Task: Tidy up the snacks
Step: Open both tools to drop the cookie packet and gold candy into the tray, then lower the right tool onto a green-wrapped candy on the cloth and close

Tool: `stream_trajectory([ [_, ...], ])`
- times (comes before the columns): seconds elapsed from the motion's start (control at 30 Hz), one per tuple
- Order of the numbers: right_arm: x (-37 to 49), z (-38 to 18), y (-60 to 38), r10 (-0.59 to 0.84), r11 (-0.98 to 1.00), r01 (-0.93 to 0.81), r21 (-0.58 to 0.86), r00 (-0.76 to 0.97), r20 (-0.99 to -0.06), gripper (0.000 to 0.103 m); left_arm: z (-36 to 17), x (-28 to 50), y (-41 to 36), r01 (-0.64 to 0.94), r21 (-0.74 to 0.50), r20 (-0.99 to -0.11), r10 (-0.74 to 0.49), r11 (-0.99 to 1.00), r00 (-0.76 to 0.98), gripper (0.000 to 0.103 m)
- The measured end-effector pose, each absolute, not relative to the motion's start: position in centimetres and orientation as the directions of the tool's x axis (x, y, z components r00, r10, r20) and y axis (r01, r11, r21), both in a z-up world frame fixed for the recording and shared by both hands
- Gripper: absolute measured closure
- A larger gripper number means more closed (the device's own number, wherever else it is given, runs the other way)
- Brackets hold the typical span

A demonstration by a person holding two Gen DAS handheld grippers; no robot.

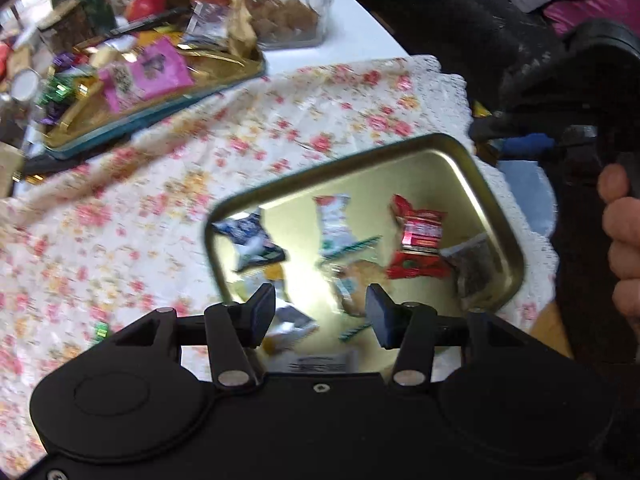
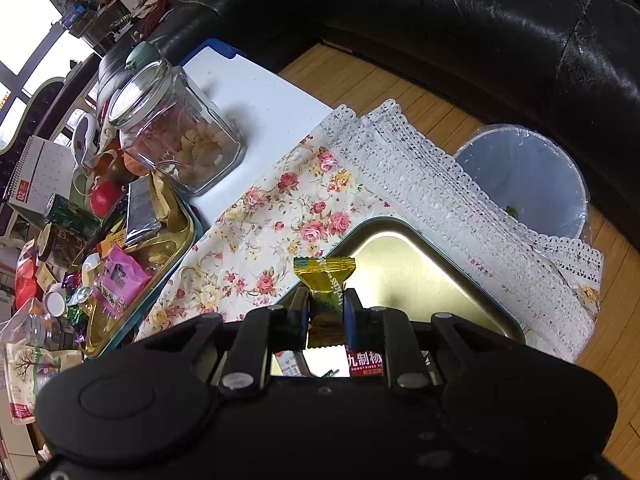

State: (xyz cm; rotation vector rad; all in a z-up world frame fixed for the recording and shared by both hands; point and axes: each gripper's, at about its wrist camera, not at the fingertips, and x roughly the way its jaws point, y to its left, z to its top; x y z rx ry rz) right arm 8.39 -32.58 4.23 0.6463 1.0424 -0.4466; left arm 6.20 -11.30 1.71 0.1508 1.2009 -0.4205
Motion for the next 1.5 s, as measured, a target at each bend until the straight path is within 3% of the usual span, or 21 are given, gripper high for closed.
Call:
stream_trajectory([
  [0.2,8.5,4.3,-32.5,-0.044,0.734,0.622,0.273,0.445,-0.895,0.083,2.1,7.3,-8.5,0.344,0.007,-0.92,-0.129,0.939,0.371,0.047],
  [0.53,8.7,4.8,-32.0,-0.055,0.737,0.615,0.28,0.468,-0.882,0.08,2.5,8.7,-6.0,0.265,-0.052,-0.928,-0.145,0.963,0.342,0.047],
  [1.0,9.2,4.8,-30.5,-0.044,0.788,0.572,0.226,0.419,-0.907,0.075,2.0,9.0,-5.2,0.25,-0.001,-0.941,-0.086,0.968,0.328,0.047],
  [1.5,9.8,3.9,-27.2,0.038,0.817,0.525,0.239,0.364,-0.931,0.074,1.9,11.2,2.5,0.043,0.011,-0.957,-0.002,0.999,0.289,0.047],
])
